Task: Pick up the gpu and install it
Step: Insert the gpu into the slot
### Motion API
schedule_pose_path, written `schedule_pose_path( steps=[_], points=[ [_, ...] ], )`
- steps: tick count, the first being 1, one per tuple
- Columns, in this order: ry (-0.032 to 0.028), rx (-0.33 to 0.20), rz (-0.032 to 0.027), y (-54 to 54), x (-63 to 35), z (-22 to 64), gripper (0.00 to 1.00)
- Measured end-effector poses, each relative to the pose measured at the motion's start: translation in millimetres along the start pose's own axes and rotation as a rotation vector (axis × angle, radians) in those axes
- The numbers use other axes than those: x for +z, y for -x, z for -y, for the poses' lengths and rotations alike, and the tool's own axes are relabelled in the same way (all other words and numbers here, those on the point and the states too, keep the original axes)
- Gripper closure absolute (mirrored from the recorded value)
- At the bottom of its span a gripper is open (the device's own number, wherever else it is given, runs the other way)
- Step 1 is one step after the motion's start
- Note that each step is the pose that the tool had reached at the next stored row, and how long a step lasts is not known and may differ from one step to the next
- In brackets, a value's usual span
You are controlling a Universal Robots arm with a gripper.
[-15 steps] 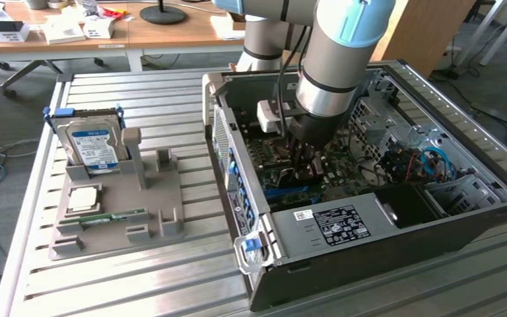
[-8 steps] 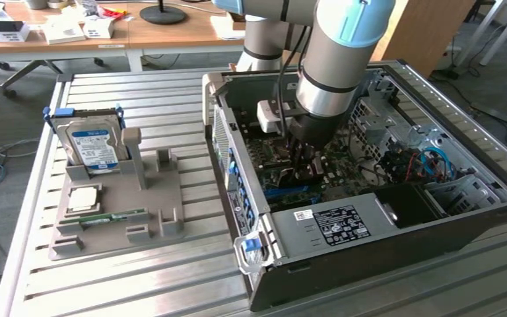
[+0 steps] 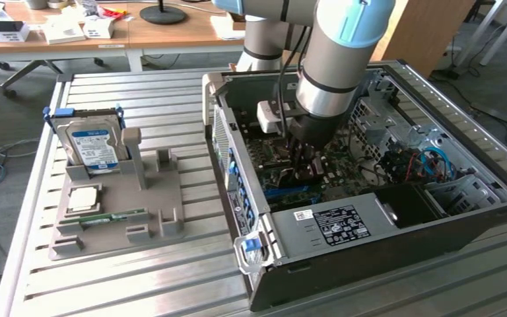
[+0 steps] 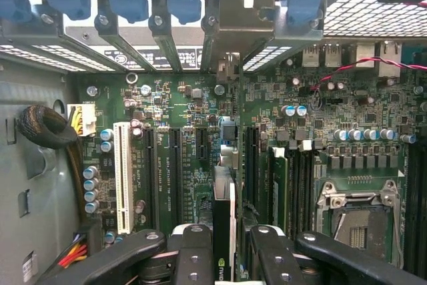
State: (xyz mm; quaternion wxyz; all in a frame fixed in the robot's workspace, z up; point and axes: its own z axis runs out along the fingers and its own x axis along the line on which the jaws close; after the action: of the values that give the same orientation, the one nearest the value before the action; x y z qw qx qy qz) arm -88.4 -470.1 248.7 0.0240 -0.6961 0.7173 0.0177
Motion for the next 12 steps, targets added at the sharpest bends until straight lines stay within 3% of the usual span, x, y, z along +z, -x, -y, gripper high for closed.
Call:
schedule_pose_path(
  steps=[12],
  points=[
    [0.0001, 0.0, -0.0002, -0.2, 3.4, 0.0, 0.74]
  ],
)
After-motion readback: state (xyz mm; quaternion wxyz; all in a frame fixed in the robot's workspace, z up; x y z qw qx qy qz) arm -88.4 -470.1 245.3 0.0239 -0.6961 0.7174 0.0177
